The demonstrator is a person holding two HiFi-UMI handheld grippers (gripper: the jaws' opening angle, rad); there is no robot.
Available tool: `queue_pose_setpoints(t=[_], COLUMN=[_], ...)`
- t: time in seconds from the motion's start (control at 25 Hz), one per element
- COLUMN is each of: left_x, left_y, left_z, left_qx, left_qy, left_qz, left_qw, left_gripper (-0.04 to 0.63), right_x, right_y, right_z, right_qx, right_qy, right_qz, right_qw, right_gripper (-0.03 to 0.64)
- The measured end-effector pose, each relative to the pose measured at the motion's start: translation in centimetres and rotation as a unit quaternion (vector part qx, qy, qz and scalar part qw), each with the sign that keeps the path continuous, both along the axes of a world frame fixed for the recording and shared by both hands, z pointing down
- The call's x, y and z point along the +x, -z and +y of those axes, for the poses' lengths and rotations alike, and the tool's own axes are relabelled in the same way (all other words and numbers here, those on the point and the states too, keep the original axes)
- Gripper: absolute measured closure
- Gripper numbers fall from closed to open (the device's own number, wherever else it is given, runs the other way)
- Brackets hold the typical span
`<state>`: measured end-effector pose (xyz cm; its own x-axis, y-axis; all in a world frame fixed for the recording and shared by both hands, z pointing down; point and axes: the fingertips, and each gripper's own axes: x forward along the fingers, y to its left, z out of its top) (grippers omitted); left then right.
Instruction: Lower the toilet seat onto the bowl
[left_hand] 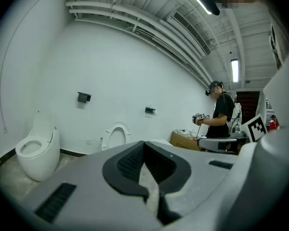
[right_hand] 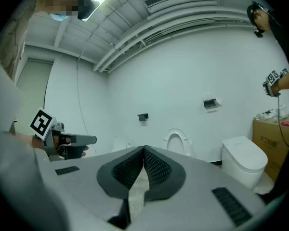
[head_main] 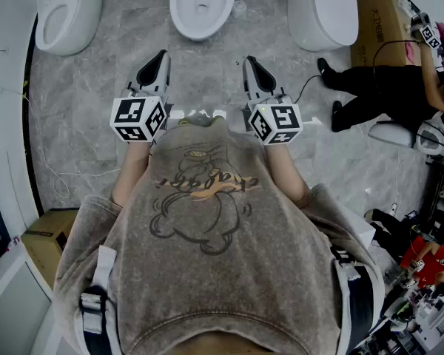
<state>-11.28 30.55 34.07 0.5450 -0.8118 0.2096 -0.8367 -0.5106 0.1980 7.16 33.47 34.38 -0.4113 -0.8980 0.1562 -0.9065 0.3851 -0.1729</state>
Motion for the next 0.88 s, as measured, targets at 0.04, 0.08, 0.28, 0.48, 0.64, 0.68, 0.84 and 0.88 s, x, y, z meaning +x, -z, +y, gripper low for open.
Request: queue_pose_setpoints(t=[0.04,0.08,0.28,0.48,0.64,0.68,0.84,0.88], left_x=[-0.1,-0.3,-1.3,-2.9,-3.5,-3.5,-3.5,-3.3], left_y=[0.1,0.2,-0.3,-0.7,-0.7,-0.7,-0.9,-0.9], left_z=[-0.3,-0.5,-1.0,-3.0,-6.1,-7.2,-12.1,-13.5], left_qx=[0.001,0.001,0.005,0.003,0.005,0.008,0.014,0.014], left_qy=[-0.002,-0.004,-0.014,-0.023,-0.023,-0.020,-0.002,-0.001], left_qz=[-0.001,-0.001,0.000,-0.003,-0.003,-0.003,0.000,0.001], left_qw=[1.0000,1.0000,0.9999,0.9997,0.9997,0.9998,0.9999,0.9999], left_gripper=[0.586,0.586,0.586,0.586,0.586,0.586,0.586,0.586], right_x=[-0.2,-0.4,-1.5,-1.9,-1.9,-1.9,-2.1,-2.1], right_y=[0.2,0.3,-0.1,-1.1,-1.3,-1.4,-2.2,-2.5], right_z=[-0.2,-0.4,-0.7,-2.3,-4.9,-5.8,-10.2,-11.5], right_qx=[0.002,0.005,0.013,0.010,0.009,0.010,0.008,0.007], right_qy=[0.000,-0.001,-0.005,-0.027,-0.035,-0.036,-0.030,-0.028], right_qz=[-0.002,-0.004,-0.010,-0.006,-0.006,-0.006,-0.013,-0.015], right_qw=[1.000,1.000,1.000,1.000,0.999,0.999,0.999,0.999], right_gripper=[0.591,0.591,0.589,0.589,0.589,0.589,0.589,0.589])
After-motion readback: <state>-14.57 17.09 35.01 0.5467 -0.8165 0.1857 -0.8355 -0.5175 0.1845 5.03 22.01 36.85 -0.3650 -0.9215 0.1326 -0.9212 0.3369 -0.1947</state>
